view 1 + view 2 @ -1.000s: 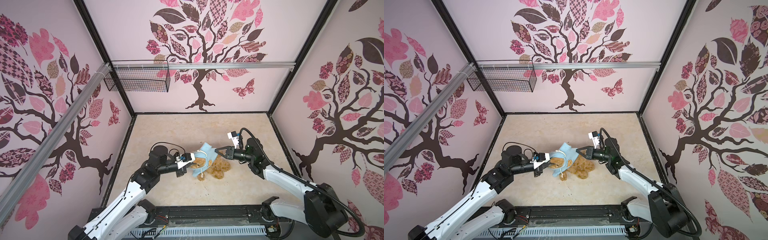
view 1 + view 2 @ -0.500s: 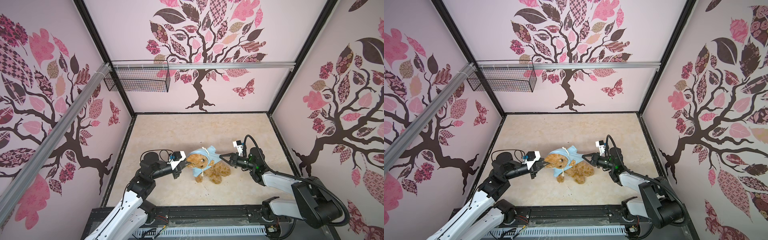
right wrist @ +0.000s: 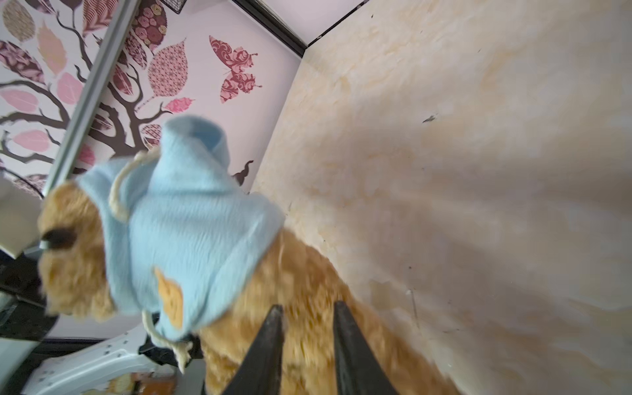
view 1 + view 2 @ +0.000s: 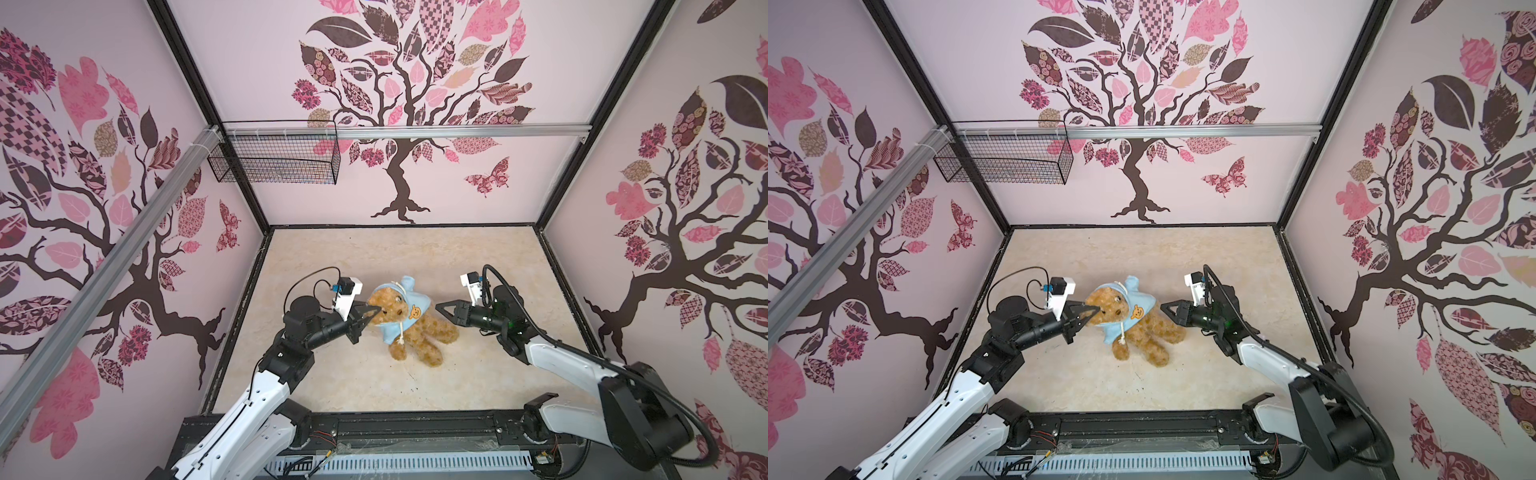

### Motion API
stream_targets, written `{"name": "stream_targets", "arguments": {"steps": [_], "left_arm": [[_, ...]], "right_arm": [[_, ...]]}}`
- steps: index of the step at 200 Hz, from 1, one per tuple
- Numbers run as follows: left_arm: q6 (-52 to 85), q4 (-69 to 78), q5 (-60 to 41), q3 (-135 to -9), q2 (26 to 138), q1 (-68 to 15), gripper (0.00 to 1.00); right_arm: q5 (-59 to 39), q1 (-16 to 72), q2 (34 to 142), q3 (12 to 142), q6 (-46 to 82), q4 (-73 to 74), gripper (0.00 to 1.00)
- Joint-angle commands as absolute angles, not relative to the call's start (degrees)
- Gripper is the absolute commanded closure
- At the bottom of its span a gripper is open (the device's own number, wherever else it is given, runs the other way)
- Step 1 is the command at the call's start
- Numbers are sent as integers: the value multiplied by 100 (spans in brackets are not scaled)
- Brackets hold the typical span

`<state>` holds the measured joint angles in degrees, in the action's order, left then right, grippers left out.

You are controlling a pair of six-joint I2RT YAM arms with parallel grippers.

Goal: Dress the teddy bear

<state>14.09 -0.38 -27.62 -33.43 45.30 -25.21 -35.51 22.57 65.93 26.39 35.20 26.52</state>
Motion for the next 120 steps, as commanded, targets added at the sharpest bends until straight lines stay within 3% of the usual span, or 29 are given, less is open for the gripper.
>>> {"name": "stream_targets", "arguments": {"steps": [1, 27, 68, 120], "left_arm": [[3948, -287, -1630, -3881, 4731, -2481, 100], [5476, -632, -1611, -4131, 4990, -2482, 100], [7532, -553, -1724, -4157, 5144, -2487, 100], [8933, -66, -1794, -3908, 5097, -2589, 100]], "right_arm": [[-2758, 2720, 5785, 2582, 2535, 2184, 65], [-2012, 3937, 5457, 2365, 1894, 2509, 59], [-352, 5906, 5930, 2003, 547, 3909, 62], [242, 6161, 7550, 2160, -32, 5593, 69]]}}
